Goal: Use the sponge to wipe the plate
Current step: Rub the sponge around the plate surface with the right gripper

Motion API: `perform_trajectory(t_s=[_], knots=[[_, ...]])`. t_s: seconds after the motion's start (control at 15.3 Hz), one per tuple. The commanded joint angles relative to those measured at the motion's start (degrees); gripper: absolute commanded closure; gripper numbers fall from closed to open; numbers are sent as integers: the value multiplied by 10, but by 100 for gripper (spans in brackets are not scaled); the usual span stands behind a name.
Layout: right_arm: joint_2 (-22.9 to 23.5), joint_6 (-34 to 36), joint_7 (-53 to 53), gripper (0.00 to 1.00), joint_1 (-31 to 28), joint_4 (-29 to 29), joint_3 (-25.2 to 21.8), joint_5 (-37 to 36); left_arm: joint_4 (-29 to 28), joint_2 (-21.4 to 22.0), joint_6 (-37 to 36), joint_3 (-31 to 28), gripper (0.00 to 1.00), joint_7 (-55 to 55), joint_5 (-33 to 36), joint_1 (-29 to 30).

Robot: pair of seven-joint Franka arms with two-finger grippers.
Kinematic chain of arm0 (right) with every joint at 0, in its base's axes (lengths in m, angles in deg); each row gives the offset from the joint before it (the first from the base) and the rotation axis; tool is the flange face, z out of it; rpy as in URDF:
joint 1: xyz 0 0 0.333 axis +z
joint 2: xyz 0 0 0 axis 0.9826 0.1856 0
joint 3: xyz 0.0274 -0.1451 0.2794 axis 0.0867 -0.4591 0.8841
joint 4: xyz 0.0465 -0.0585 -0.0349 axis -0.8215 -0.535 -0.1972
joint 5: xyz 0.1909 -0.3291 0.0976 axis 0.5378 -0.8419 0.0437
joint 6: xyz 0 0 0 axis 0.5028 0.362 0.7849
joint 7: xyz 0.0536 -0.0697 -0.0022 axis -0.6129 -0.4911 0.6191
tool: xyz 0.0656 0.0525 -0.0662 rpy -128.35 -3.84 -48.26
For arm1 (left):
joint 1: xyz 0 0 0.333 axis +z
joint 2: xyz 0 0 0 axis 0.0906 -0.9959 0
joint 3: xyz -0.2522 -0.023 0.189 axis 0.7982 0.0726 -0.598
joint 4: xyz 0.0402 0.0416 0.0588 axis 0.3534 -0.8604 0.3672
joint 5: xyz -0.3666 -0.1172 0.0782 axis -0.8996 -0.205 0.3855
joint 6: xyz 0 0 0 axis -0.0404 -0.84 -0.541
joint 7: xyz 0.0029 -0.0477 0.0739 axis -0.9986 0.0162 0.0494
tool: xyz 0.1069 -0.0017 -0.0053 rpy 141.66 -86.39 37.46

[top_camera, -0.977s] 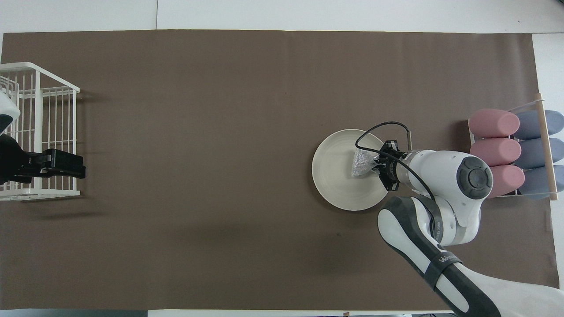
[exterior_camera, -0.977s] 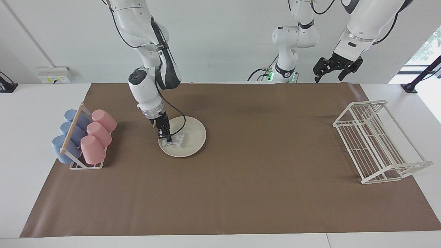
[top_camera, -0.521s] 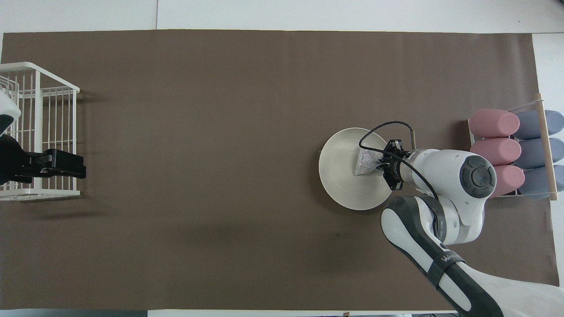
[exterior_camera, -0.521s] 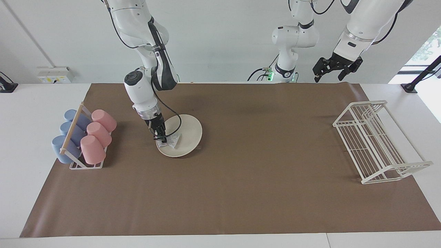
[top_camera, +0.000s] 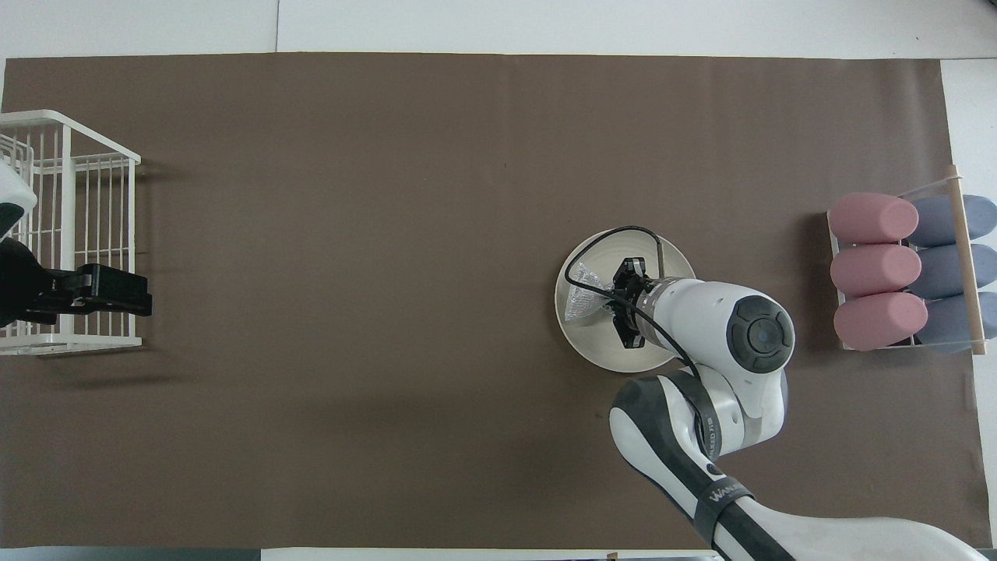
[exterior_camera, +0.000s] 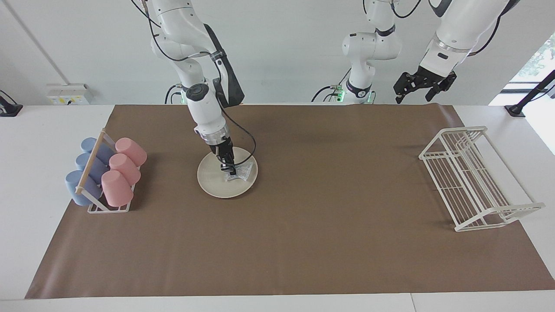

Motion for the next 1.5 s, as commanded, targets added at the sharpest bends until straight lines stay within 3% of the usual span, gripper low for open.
perform_trajectory(t_s=[0.0, 0.33, 0.65, 0.85, 1.24, 1.43], knots=[[11, -12, -37, 100, 14, 9, 2, -12, 2, 6, -11, 2, 0, 6, 8, -1], [11, -14, -30, 100, 3, 3, -2, -12, 2, 6, -11, 2, 0, 6, 8, -1], [7, -12, 74, 100, -86, -21, -2, -13, 2, 6, -11, 2, 0, 7, 8, -2], [7, -7, 92, 100, -109, -22, -2, -13, 2, 6, -11, 2, 0, 6, 8, -2], [5, -1, 77, 100, -99, -21, 1, -13, 2, 6, -11, 3, 0, 6, 8, -3], [6, -6, 29, 100, -53, -17, 2, -13, 2, 6, -11, 3, 0, 6, 8, -3]])
